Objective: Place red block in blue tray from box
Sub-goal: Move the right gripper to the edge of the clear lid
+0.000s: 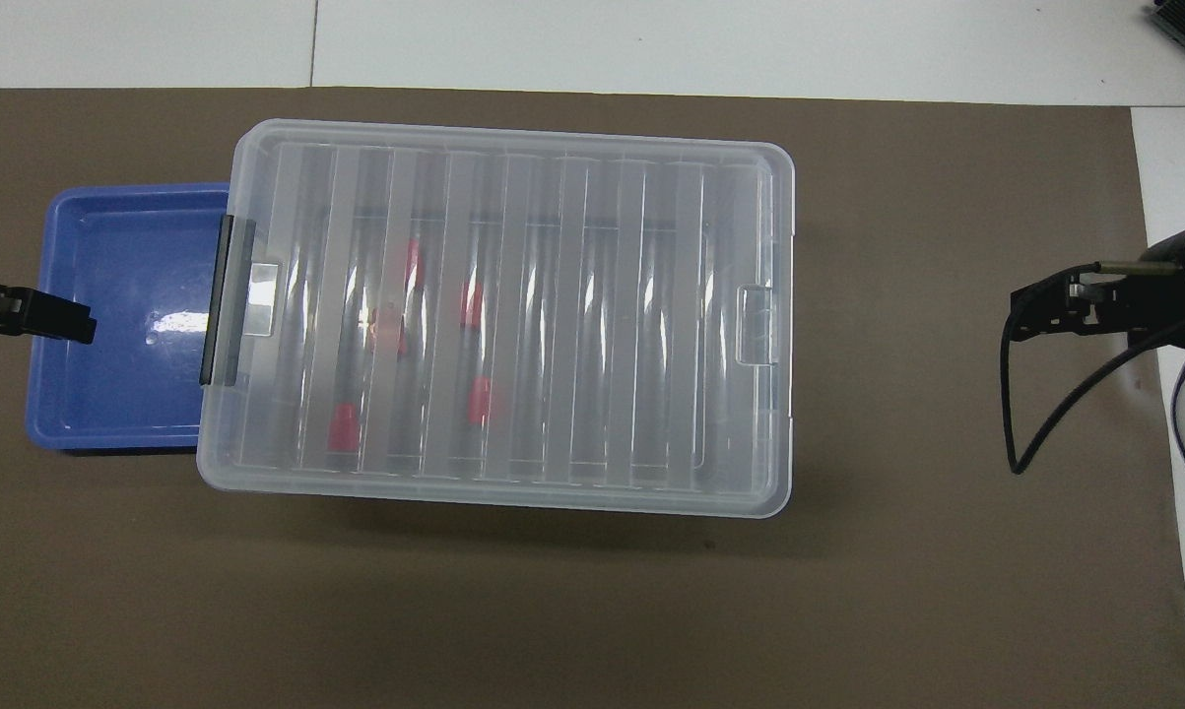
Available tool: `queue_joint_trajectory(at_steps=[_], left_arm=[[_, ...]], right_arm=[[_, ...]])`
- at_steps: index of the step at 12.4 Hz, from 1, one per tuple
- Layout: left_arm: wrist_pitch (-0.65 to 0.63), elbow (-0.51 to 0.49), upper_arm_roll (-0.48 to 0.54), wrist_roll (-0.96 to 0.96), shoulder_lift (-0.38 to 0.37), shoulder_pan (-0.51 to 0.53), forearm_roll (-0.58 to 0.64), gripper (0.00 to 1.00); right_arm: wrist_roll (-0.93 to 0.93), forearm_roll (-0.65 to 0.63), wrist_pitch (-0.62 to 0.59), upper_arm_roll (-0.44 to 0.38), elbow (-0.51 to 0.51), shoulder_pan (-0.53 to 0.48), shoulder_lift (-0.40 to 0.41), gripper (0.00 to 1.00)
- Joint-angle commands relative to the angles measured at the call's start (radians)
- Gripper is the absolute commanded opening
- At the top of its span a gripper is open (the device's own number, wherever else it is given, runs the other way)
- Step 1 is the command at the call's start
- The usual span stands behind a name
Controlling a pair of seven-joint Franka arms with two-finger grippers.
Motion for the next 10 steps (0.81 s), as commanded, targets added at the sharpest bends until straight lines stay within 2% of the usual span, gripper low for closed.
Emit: queue_joint_trajectory(at_steps=[1, 4, 7, 10], left_arm=[[0.009, -0.028, 0.005, 0.005, -0.025, 0.001, -0.009, 1.0], [0.009, -0.028, 0.005, 0.005, -0.025, 0.001, -0.009, 1.0], [0.009, -0.028, 0.005, 0.005, -0.025, 0.001, -0.009, 1.0], [0.009, -0.028, 0.005, 0.005, -0.025, 0.001, -0.009, 1.0]], right_arm=[[-0.011, 0.008, 0.006, 0.008, -0.008, -0.011, -0.009, 1.0], [-0.011, 0.017, 0.012, 0.008, -0.018, -0.013, -0.009, 1.0], [0.015, 0.044, 0.124, 0.01, -0.102, 0.001, -0.026, 0.97], [0.108, 0.044, 0.288, 0.01, -0.178, 0.078, -0.009, 1.0]])
